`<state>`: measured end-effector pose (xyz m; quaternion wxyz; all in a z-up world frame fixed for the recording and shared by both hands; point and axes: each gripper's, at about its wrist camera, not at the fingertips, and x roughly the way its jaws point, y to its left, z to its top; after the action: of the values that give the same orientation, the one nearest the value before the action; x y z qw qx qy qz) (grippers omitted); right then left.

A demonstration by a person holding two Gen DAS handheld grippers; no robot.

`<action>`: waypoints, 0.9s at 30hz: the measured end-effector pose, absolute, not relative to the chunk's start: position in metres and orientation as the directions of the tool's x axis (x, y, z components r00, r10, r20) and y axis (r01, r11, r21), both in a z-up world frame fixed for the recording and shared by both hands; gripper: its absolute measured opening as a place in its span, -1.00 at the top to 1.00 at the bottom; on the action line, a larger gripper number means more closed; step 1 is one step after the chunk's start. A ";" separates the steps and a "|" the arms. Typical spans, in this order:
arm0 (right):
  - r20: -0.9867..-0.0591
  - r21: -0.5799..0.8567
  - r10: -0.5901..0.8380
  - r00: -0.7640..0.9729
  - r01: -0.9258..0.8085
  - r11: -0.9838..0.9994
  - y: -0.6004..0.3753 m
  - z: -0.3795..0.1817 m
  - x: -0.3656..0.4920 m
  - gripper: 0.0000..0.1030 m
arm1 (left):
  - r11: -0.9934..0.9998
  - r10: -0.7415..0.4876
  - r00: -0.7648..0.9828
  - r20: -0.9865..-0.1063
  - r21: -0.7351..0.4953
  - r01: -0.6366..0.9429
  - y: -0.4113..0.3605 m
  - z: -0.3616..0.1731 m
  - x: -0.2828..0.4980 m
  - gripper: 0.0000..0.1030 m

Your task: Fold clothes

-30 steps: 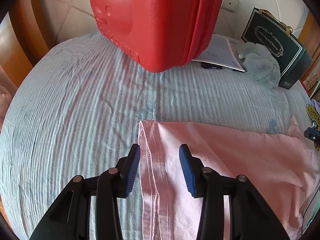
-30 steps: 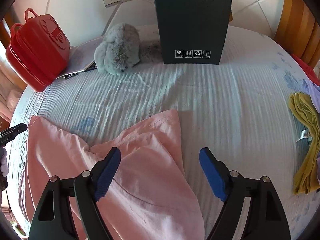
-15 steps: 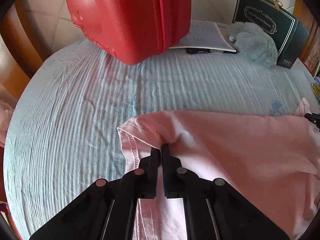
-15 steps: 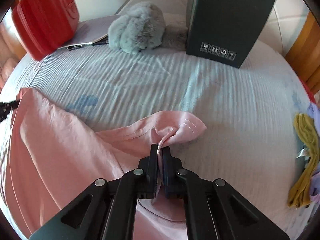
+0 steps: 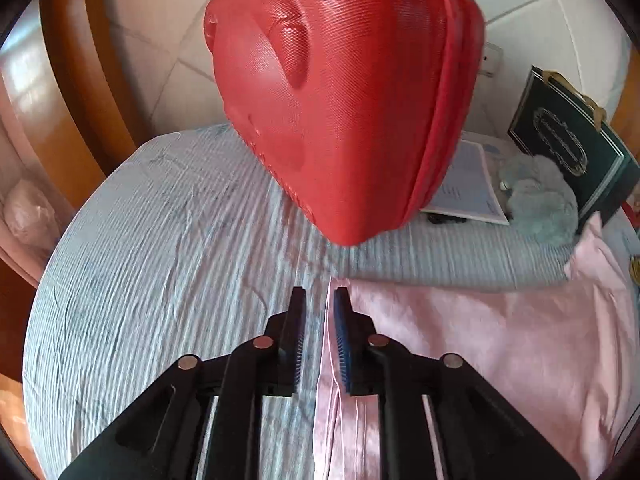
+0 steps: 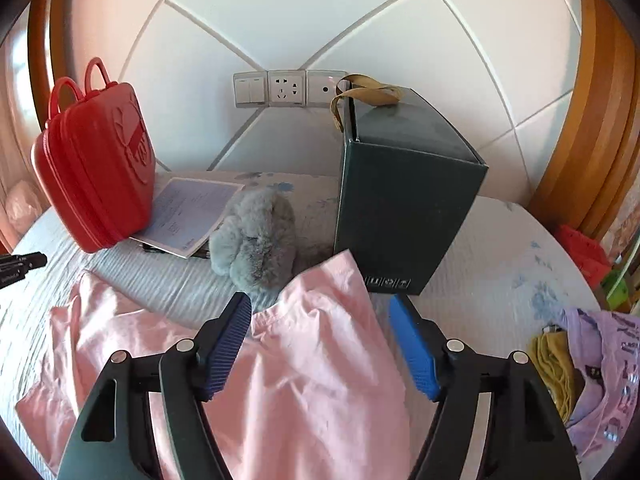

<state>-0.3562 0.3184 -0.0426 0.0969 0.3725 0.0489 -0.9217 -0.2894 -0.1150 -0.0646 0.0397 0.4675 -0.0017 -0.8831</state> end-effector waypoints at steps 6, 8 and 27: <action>-0.750 0.063 -0.146 -0.645 0.150 -0.987 0.351 -0.068 -0.273 -0.88 | -0.998 0.040 -0.473 -0.880 -0.013 -0.061 -0.100 -0.085 -0.200 0.09; -0.780 0.063 -0.125 -0.613 0.121 -0.991 0.363 -0.081 -0.243 -0.88 | -0.995 0.076 -0.452 -0.889 -0.039 -0.091 -0.092 -0.090 -0.171 0.02; -0.839 0.148 -0.124 -0.529 -0.003 -0.989 0.434 -0.119 -0.053 -0.84 | -0.974 0.154 -0.414 -0.897 -0.069 -0.215 -0.046 -0.110 -0.045 -0.16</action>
<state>-0.0527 0.4341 -0.1188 0.0345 0.4840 -0.0657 -0.8719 -0.0454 -0.0462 -0.1095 -0.1099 0.5301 -0.0285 -0.8403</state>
